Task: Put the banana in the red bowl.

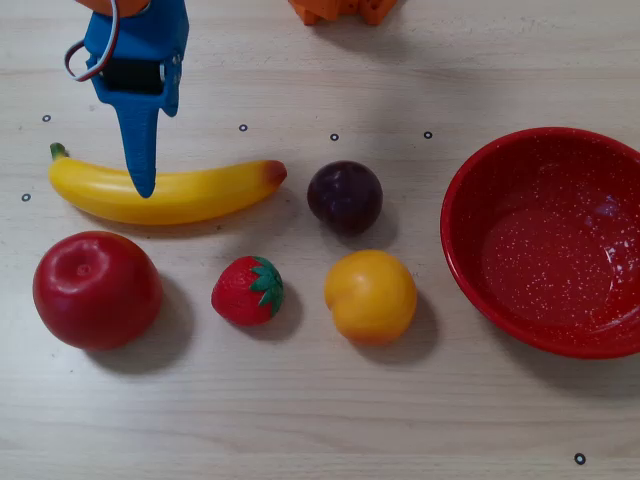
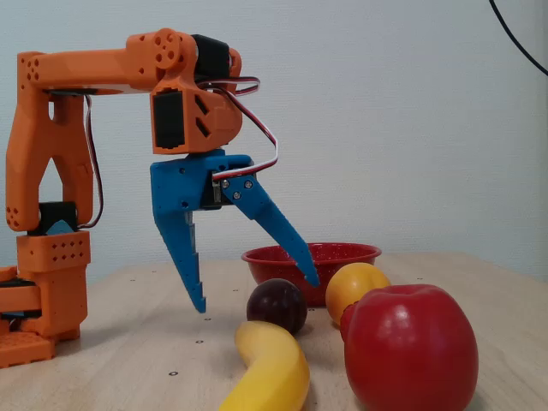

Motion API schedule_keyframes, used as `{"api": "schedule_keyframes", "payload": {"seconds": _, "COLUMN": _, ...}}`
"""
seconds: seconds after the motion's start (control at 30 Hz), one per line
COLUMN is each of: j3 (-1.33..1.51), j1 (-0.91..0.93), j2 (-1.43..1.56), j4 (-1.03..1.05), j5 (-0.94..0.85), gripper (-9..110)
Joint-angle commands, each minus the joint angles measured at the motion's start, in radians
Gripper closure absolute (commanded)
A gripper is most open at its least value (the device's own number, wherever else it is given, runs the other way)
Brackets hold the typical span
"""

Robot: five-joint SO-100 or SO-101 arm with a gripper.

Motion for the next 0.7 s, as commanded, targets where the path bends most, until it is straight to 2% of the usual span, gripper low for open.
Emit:
{"api": "schedule_keyframes", "payload": {"seconds": 0.0, "j3": -0.072, "j1": -0.025, "j2": 0.032, "j4": 0.026, "j5": 0.049, "gripper": 58}}
{"api": "schedule_keyframes", "payload": {"seconds": 0.13, "j3": -0.057, "j1": -0.023, "j2": 0.008, "j4": 0.023, "j5": 0.08, "gripper": 55}}
{"api": "schedule_keyframes", "payload": {"seconds": 0.67, "j3": 0.014, "j1": -0.025, "j2": -0.11, "j4": -0.216, "j5": 0.225, "gripper": 51}}
